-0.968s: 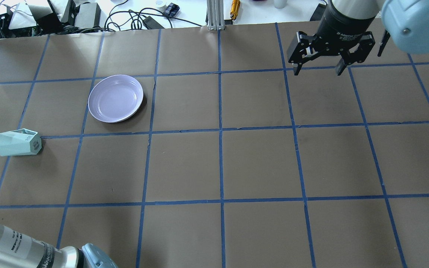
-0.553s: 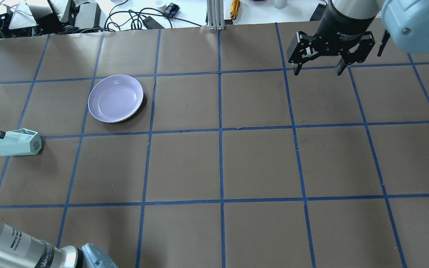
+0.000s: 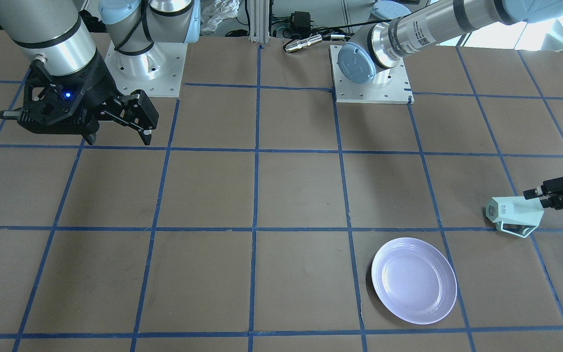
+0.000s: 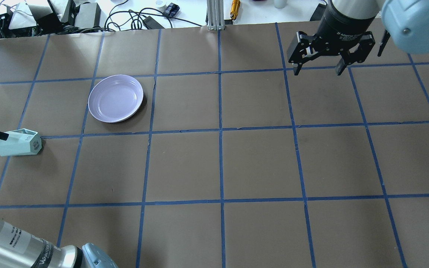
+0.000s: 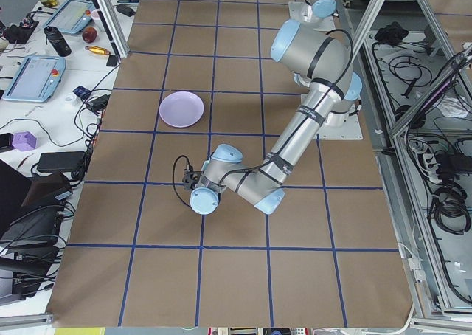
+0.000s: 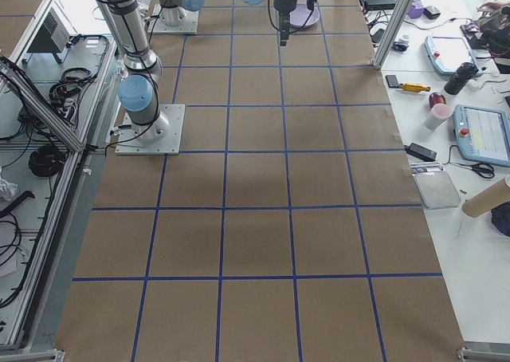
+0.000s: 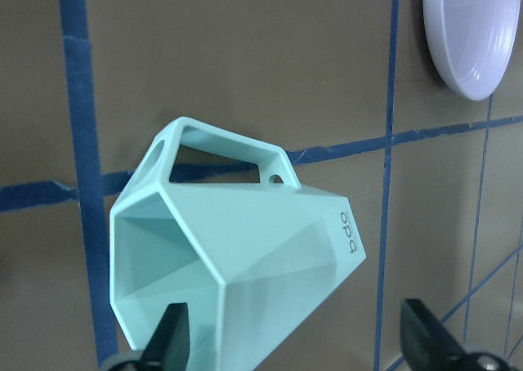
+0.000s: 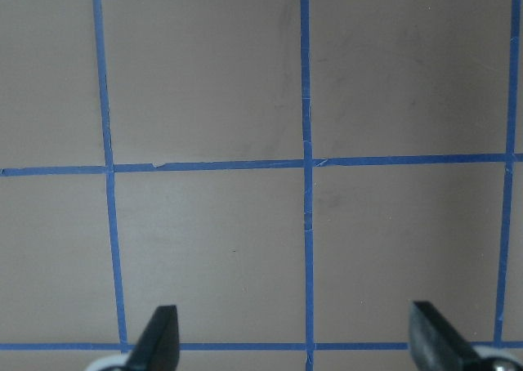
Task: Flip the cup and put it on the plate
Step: 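Close the left gripper on the mug's open rim, then lift the mug with the left gripper and carry it toward the plate, then rotate the mug upright and lower it onto the white plate, then open the left gripper to release the upright mug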
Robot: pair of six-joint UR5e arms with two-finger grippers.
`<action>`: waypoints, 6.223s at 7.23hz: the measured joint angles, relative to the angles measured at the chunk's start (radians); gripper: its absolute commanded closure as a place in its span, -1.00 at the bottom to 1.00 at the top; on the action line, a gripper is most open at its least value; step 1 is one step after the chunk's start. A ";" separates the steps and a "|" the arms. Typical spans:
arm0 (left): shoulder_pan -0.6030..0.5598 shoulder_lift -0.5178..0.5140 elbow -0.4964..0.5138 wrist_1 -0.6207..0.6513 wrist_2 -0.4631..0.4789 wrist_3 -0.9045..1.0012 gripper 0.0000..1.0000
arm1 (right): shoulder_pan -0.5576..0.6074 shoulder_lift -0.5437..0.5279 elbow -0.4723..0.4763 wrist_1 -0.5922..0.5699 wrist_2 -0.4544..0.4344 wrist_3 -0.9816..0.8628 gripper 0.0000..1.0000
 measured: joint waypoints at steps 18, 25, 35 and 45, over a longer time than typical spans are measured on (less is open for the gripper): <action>-0.269 0.252 0.038 -0.169 0.102 -0.204 1.00 | 0.000 0.000 0.000 0.000 0.000 0.001 -1.00; -0.708 0.336 -0.078 0.245 0.359 -0.518 1.00 | 0.000 0.000 0.000 0.000 0.000 0.001 -1.00; -0.802 0.258 -0.304 0.737 0.413 -0.466 1.00 | 0.000 0.000 0.000 0.000 0.000 0.000 -1.00; -0.815 0.381 -0.269 0.560 0.376 -0.498 -1.00 | 0.000 0.000 0.000 0.000 0.000 0.000 -1.00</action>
